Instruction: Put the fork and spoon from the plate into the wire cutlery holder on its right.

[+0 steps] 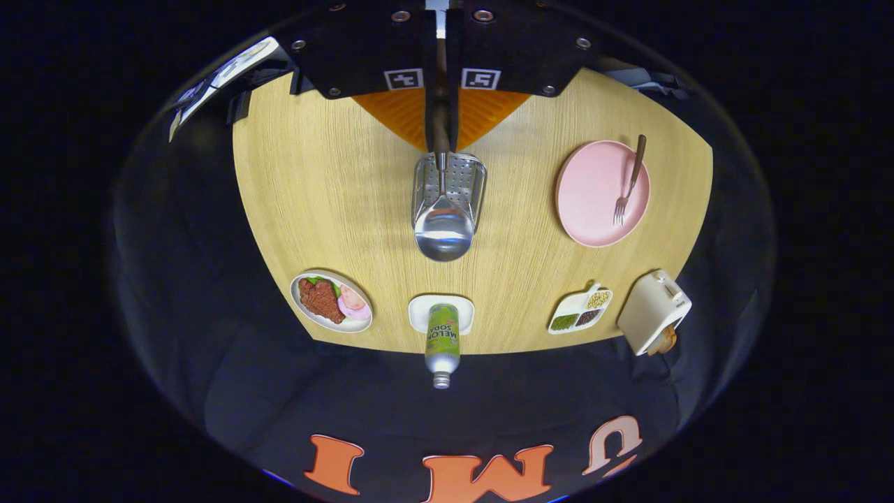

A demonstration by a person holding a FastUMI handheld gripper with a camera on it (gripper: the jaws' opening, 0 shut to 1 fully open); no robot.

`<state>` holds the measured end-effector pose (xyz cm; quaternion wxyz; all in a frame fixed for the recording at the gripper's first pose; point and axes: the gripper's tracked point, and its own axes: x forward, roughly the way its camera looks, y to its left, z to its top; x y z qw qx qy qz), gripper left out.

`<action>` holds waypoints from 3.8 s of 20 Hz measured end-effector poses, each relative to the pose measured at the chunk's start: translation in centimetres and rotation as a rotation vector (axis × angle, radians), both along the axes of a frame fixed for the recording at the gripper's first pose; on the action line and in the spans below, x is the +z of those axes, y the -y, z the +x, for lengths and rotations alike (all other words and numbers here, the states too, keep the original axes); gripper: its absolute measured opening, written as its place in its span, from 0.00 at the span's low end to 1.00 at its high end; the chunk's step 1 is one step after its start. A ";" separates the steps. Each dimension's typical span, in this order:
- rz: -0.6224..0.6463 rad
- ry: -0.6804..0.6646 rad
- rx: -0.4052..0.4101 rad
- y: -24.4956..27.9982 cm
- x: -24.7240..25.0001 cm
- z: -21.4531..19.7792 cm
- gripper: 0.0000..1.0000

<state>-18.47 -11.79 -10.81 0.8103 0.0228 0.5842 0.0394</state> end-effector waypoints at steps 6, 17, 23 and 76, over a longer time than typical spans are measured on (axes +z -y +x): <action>-0.020 -0.082 0.058 0.5 -1.1 -0.4 0.06; -0.056 -0.218 0.124 1.0 -3.0 0.0 0.07; -0.042 -0.209 0.094 1.1 -3.7 1.3 0.08; 0.148 0.582 0.157 -25.6 4.4 8.3 0.96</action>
